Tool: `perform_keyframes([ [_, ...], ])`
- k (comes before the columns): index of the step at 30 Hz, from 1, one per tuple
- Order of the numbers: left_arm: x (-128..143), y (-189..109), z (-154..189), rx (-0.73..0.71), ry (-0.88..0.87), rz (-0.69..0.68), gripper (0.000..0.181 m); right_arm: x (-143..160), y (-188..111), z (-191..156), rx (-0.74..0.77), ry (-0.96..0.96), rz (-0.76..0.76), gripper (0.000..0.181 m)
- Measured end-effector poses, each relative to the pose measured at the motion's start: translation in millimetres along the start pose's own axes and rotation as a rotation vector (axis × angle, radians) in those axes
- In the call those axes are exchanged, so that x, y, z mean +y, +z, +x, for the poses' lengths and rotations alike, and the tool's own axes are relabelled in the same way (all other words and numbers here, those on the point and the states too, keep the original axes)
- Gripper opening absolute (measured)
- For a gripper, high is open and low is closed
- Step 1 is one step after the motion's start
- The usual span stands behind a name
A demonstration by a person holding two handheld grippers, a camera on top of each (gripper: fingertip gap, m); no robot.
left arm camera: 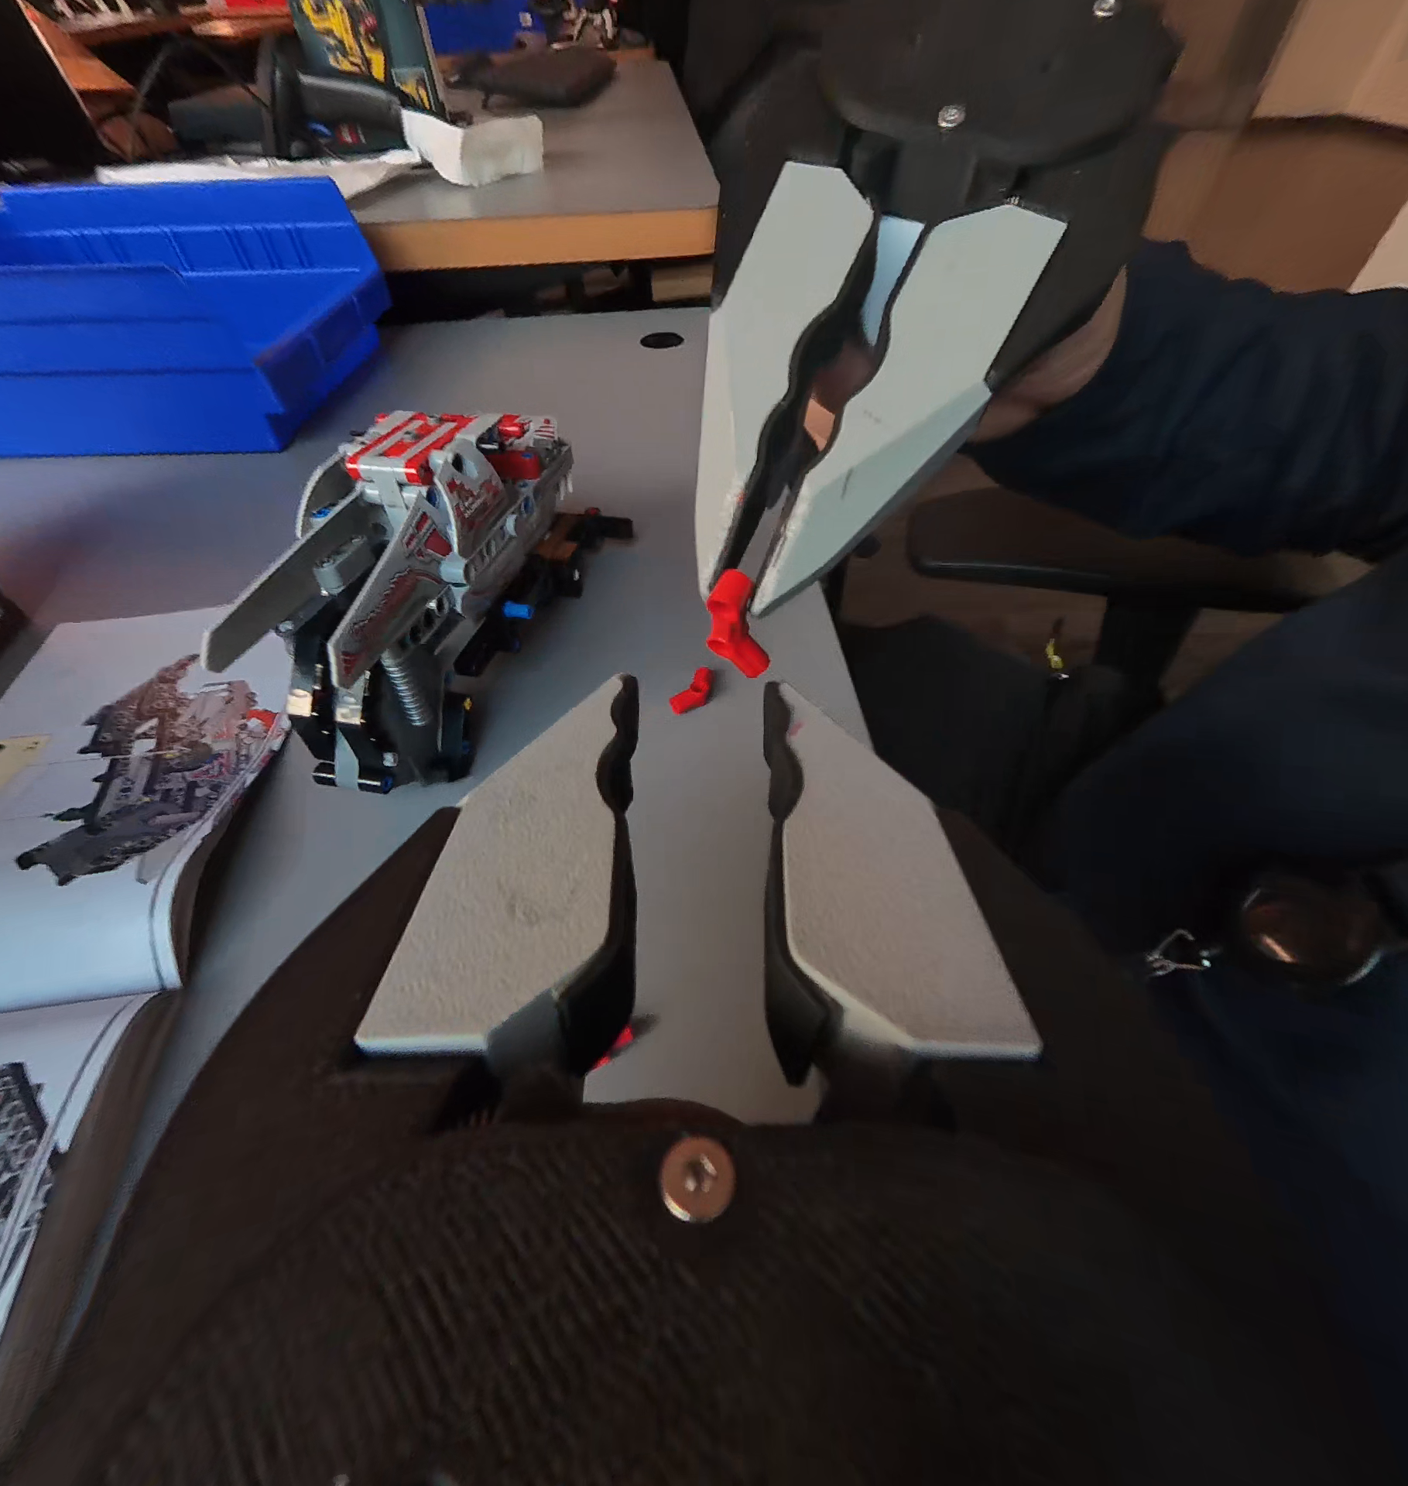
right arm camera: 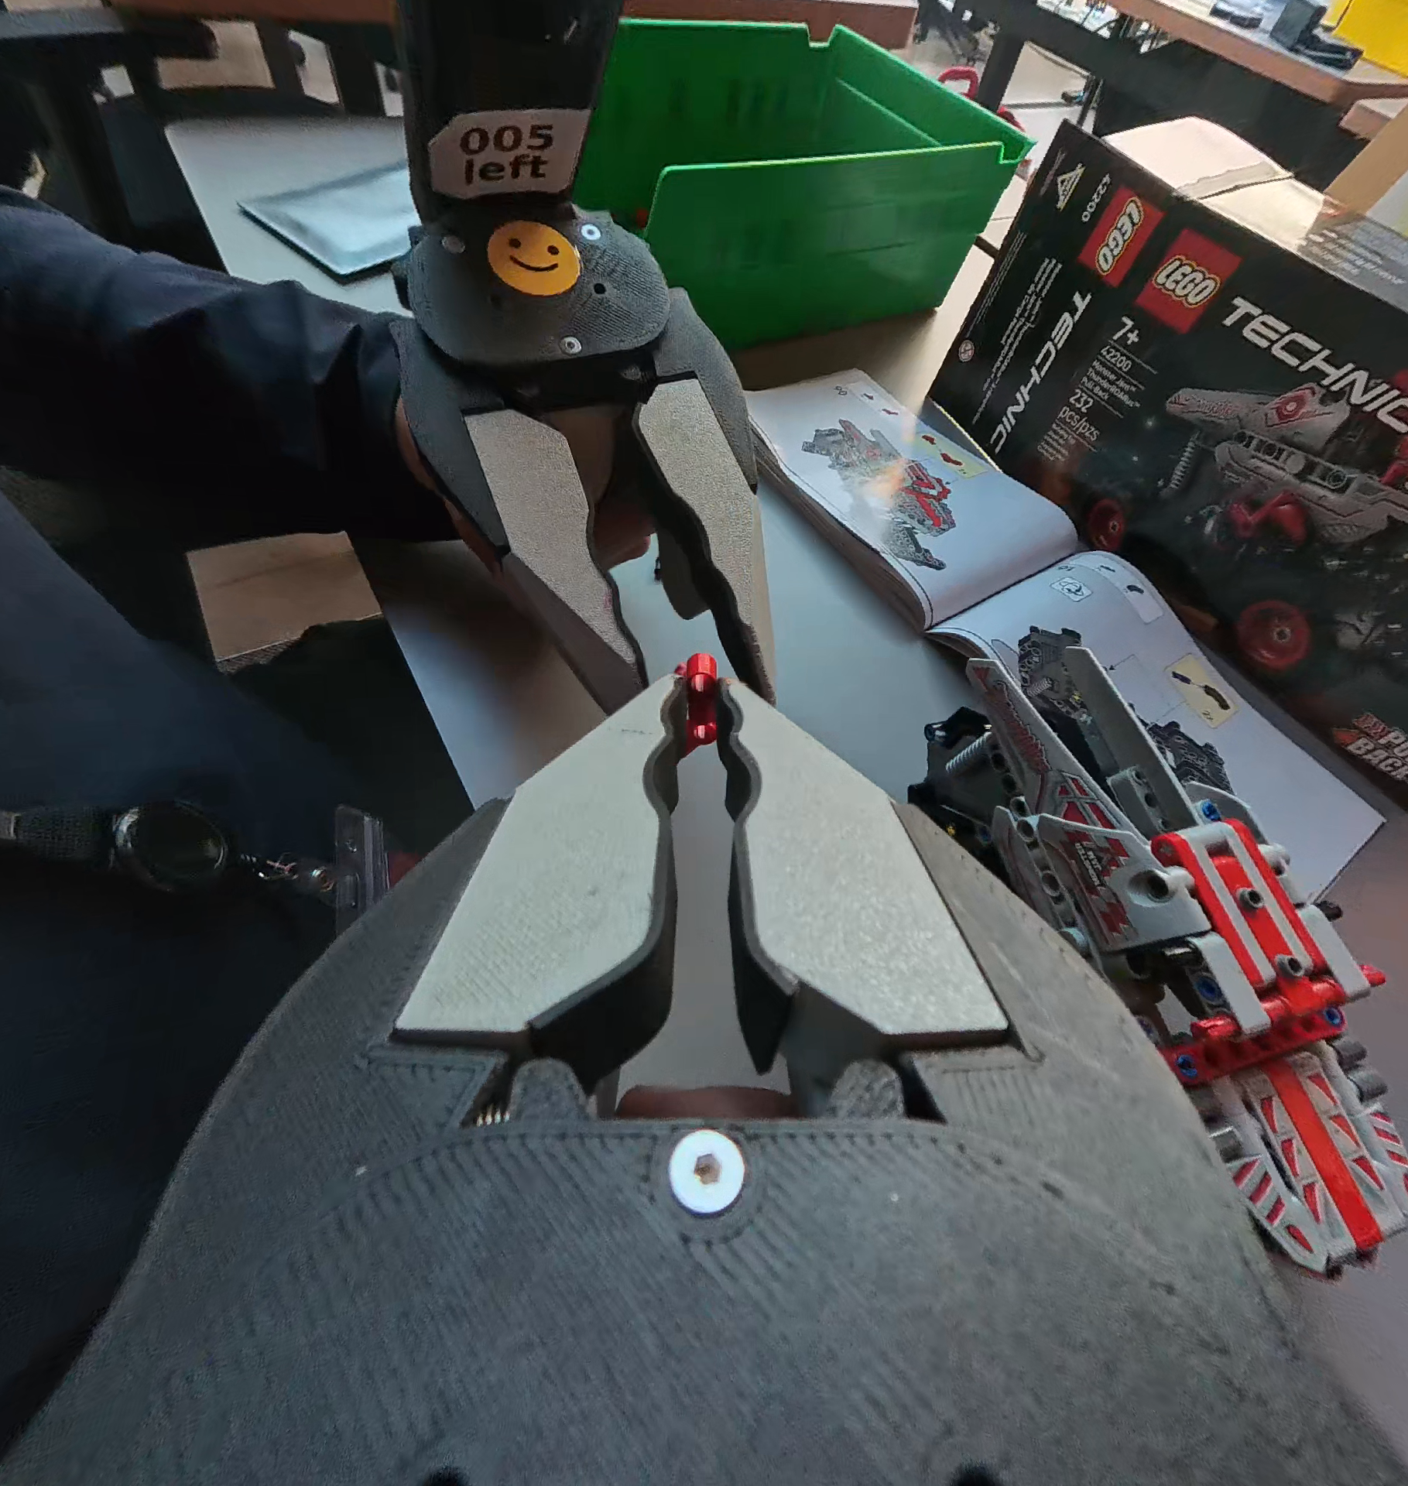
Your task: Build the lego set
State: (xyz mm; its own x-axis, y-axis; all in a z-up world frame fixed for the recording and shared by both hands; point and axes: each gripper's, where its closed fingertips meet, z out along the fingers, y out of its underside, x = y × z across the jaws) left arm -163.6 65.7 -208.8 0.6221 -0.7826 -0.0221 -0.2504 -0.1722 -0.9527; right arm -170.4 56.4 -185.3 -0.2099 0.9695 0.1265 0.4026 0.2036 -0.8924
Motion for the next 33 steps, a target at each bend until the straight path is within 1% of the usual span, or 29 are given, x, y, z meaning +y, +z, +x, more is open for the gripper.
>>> perform_keyframes([
  [3, -8.0, -1.0, -0.1, -0.039, 0.065, 0.050, 0.028, 1.6, 1.9, 2.7, 0.014, 0.021, -0.011, 0.004],
  [5, -9.0, -0.8, -5.0, -0.127, 0.162, 0.048, 0.033, 0.8, 2.4, 9.8, 0.036, 0.105, 0.004, 0.004],
  [6, -9.6, -0.6, -7.3, -0.178, 0.220, 0.046, 0.039, 0.1, 2.2, 13.2, 0.033, 0.158, 0.020, 0.004],
  [8, -11.9, -0.6, -7.6, -0.245, 0.327, 0.046, 0.042, -0.8, 0.5, 21.7, 0.020, 0.277, 0.061, 0.004],
  [11, -16.2, -2.4, -9.1, -0.333, 0.471, 0.044, 0.043, -6.9, -2.6, 23.7, -0.096, 0.480, 0.149, 0.004],
  [14, -24.0, -4.7, -7.8, -0.396, 0.567, 0.071, 0.044, -11.7, -5.0, 22.6, -0.194, 0.614, 0.217, 0.003],
  [18, -21.2, 1.4, -7.0, -0.425, 0.623, 0.046, 0.047, -10.6, -3.5, 22.2, -0.208, 0.646, 0.227, 0.003],
  [24, -24.4, 5.5, -10.5, -0.453, 0.621, 0.046, 0.043, -10.4, -2.1, 21.0, -0.221, 0.657, 0.225, 0.003],
  [29, -21.0, 5.5, -9.9, -0.449, 0.651, 0.027, 0.042, -0.4, -0.3, 17.4, -0.208, 0.612, 0.152, 0.003],
  [33, -14.8, 10.1, -6.3, -0.420, 0.678, -0.004, 0.036, 4.9, 0.4, 14.1, -0.210, 0.576, 0.098, 0.003],
])
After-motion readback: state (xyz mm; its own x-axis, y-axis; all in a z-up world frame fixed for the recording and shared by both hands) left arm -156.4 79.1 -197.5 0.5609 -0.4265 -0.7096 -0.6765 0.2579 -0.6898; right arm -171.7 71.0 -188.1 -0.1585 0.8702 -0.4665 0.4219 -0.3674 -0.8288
